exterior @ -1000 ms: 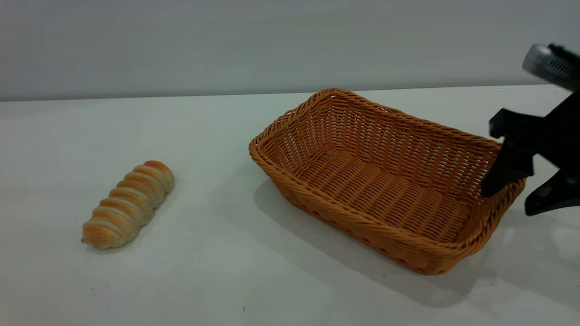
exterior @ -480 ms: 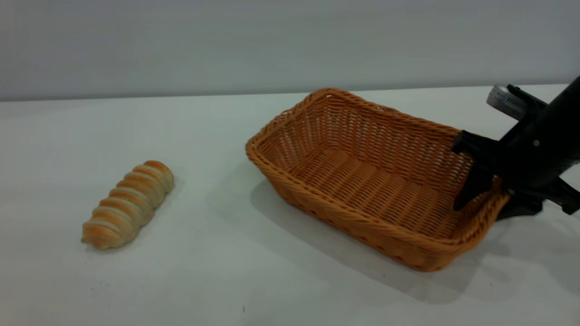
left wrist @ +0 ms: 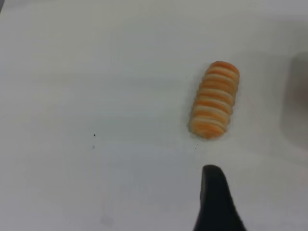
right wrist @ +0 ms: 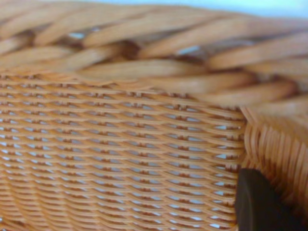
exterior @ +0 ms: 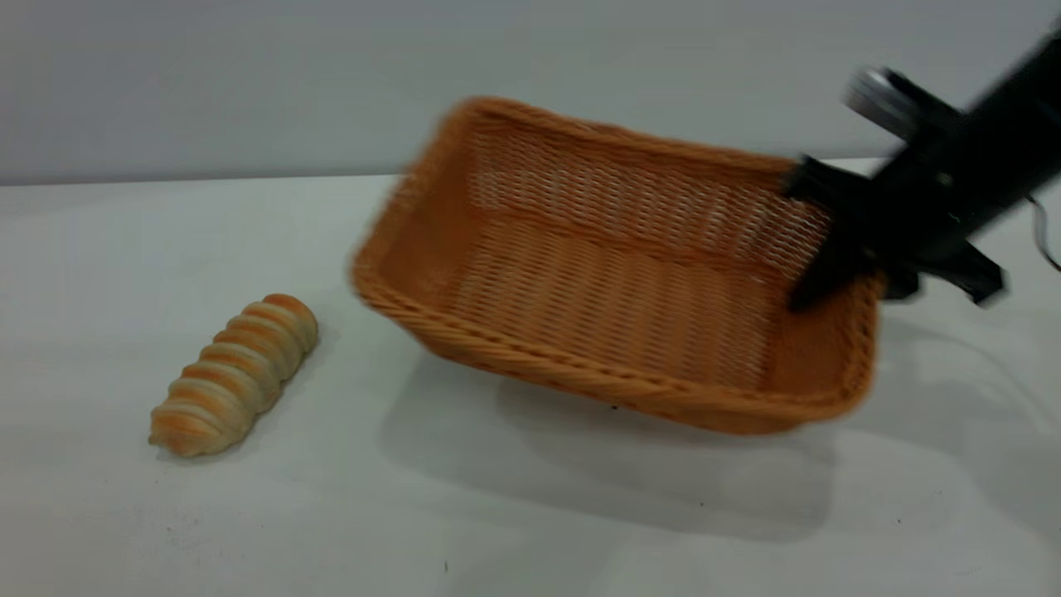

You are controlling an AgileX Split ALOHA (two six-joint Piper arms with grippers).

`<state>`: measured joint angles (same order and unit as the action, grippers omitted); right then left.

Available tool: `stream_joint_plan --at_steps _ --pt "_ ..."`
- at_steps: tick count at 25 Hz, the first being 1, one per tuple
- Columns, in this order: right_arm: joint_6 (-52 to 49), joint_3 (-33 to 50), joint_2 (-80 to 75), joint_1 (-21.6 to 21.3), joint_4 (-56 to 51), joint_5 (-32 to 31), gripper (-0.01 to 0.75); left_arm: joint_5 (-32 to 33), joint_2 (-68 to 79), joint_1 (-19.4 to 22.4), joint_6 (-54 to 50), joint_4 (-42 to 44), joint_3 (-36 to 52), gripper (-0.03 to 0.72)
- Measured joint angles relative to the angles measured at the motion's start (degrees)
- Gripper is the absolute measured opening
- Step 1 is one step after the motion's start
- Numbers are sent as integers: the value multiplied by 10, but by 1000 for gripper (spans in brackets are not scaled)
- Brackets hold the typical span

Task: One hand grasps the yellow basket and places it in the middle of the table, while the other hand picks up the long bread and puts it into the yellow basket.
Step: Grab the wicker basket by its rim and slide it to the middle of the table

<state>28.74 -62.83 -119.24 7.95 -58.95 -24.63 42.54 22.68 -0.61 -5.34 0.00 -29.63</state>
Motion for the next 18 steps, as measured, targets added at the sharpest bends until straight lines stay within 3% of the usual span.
stream_joint_plan --at_steps 6,13,15,18 --pt "-36 -110 -56 43 62 -83 115 0 0 0 -1 0 0 509" --pt "-140 -207 -112 82 208 -119 120 0 0 0 -1 0 0 509" --pt "-159 -216 -113 82 226 -123 145 1 0 0 -1 0 0 509" --pt "-166 -219 -113 78 232 -127 253 2 0 0 -1 0 0 509"
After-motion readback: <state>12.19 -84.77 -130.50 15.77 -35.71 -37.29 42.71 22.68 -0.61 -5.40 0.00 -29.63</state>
